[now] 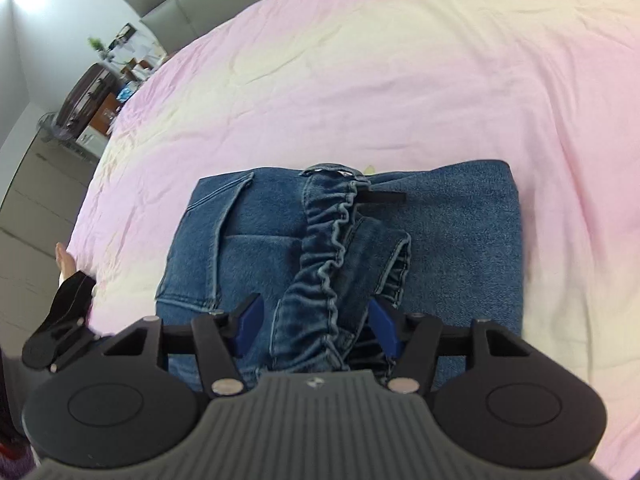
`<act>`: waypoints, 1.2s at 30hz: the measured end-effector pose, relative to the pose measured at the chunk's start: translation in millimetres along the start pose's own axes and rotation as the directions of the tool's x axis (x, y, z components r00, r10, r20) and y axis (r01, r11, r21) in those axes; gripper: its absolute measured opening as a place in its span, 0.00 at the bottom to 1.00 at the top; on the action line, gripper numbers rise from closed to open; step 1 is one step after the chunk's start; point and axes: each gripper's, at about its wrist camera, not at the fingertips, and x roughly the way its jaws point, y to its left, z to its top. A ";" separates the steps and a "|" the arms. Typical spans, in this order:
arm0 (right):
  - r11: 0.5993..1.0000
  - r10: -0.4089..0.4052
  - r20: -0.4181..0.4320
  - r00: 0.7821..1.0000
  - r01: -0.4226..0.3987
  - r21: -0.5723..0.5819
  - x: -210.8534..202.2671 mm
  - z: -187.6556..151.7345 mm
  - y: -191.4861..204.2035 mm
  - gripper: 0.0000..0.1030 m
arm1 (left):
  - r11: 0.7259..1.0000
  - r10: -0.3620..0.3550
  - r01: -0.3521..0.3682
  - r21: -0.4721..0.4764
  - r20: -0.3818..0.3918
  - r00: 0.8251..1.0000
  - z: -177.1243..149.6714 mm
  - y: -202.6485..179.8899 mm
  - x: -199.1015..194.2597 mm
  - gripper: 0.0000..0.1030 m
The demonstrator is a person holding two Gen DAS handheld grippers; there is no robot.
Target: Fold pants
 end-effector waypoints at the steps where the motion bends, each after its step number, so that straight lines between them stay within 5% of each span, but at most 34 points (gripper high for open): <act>1: 1.000 -0.007 -0.004 1.000 0.007 0.021 6.8 1.5 -2.9 0.54 | 1.000 0.013 -0.013 -0.018 -0.012 1.000 -6.8 4.3 3.5 0.75; 3: 0.998 -0.007 -0.013 1.000 0.008 0.066 17.0 1.6 -9.3 0.46 | 0.997 0.018 -0.020 -0.069 -0.034 0.999 -16.7 13.5 14.4 0.75; 5: 0.994 0.037 -0.010 0.999 -0.035 0.103 19.5 0.5 -10.8 0.22 | 0.992 0.006 -0.011 -0.123 -0.042 0.999 -20.3 19.6 23.0 0.73; 7: 0.999 -0.001 0.018 1.000 0.000 0.051 9.2 0.4 3.5 0.08 | 0.985 -0.012 0.006 -0.171 -0.037 0.999 -19.5 26.0 28.7 0.55; 8: 1.000 -0.018 0.042 0.999 0.017 0.007 0.8 -0.1 13.0 0.05 | 0.980 -0.026 0.018 -0.199 -0.037 0.999 -21.2 28.7 31.5 0.37; 12: 0.995 -0.009 0.117 0.993 0.021 -0.097 -39.8 -10.8 44.6 0.03 | 0.967 -0.068 0.061 -0.248 -0.021 0.997 -23.7 36.1 30.6 0.18; 16: 0.992 -0.068 0.130 0.989 0.080 -0.093 -55.6 -34.5 38.4 0.02 | 0.964 -0.085 0.079 -0.254 -0.013 0.996 -30.3 43.9 24.7 0.15; 21: 0.990 -0.141 0.052 0.989 0.141 -0.013 -19.9 -70.2 -0.1 0.01 | 0.973 -0.082 0.072 -0.218 -0.037 0.996 -27.5 44.1 35.4 0.15; 28: 0.988 -0.155 0.017 0.988 0.155 0.004 -1.2 -71.6 -8.8 0.03 | 0.966 -0.130 0.108 -0.235 -0.083 0.988 -12.0 55.2 28.4 0.12; 31: 0.990 -0.141 0.042 0.989 0.141 0.004 -15.0 -59.6 -6.9 0.20 | 0.972 -0.135 0.116 -0.202 -0.084 0.987 -6.1 56.7 9.6 0.05; 33: 0.995 -0.099 0.076 0.992 0.097 0.034 -22.6 -52.3 -8.4 0.47 | 0.967 -0.156 0.141 -0.215 -0.055 0.986 -4.4 58.5 -5.1 0.05; 36: 0.996 -0.068 0.114 0.991 0.061 0.070 -22.3 -37.0 -12.4 0.52 | 0.956 -0.154 0.150 -0.251 0.001 0.988 5.1 62.9 -13.4 0.07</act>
